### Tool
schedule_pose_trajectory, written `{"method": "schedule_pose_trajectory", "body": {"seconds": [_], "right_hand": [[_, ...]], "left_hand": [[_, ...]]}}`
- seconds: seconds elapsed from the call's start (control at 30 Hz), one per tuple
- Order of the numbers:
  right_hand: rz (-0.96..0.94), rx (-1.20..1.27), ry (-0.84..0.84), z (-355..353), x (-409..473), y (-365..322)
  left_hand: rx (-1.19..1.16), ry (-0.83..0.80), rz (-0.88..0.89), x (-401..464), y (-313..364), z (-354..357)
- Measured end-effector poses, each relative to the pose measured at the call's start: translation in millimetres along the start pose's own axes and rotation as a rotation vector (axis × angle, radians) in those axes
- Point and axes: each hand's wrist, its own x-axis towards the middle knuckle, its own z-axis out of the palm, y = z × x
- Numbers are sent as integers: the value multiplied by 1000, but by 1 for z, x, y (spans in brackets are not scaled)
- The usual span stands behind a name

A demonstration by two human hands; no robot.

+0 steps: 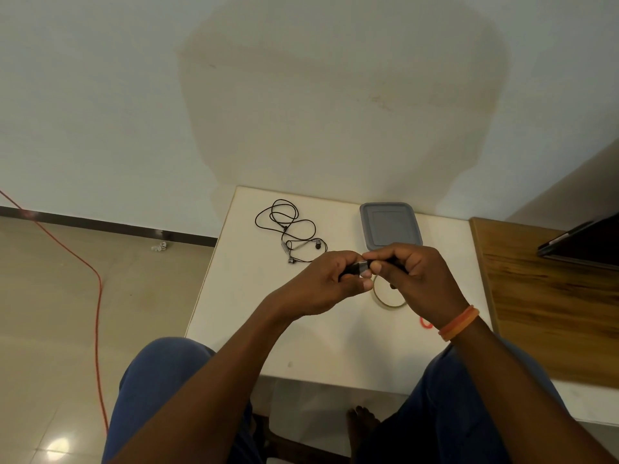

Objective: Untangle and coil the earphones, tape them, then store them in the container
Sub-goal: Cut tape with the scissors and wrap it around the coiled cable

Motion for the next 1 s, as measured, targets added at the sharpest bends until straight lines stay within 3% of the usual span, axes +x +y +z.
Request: {"method": "schedule_pose_trajectory", "body": {"seconds": [0.33, 0.6, 0.77, 1.0], "right_hand": [[-60, -25, 9, 3, -1, 1], [-226, -122, -37, 4, -1, 2], [-154, -36, -1, 6, -2, -2], [-123, -54, -190, -5, 1, 1]], "left_hand": [[-16, -18, -43, -1, 2, -1], [-132, -84, -42, -4, 1, -6], [-98, -19, -54, -2, -4, -4], [-292, -95, -204, -4, -6, -10]]}}
